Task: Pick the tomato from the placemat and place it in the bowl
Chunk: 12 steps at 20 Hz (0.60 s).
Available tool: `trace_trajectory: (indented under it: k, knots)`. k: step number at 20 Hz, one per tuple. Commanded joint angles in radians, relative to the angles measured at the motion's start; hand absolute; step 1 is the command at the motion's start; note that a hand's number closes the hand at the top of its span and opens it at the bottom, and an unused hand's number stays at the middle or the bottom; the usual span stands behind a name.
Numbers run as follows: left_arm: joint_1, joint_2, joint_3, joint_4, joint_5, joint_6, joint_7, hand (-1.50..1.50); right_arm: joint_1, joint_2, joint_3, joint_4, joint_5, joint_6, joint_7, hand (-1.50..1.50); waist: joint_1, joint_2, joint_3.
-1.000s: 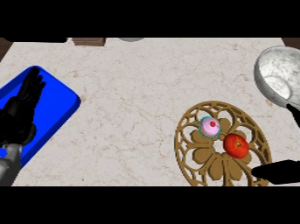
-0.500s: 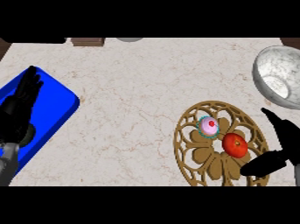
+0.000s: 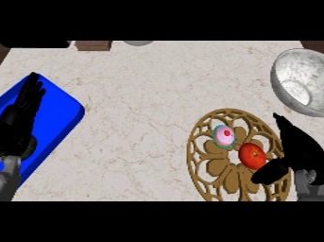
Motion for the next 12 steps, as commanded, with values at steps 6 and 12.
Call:
trace_trajectory:
  k: [6, 12]
  knots:
    - [-0.017, -0.003, 0.051, 0.033, -0.009, -0.052, 0.009, 0.0, -0.014, 0.163, 0.08, 0.079, 0.082, 0.025, 0.173, -1.5, -0.005, 0.0, 0.0]
    - [-0.001, -0.085, 0.041, 0.073, -0.06, -0.047, -0.038, 0.0, 0.071, 0.142, 0.021, 0.06, 0.105, 0.022, 0.082, -1.5, -0.012, 0.0, 0.0]
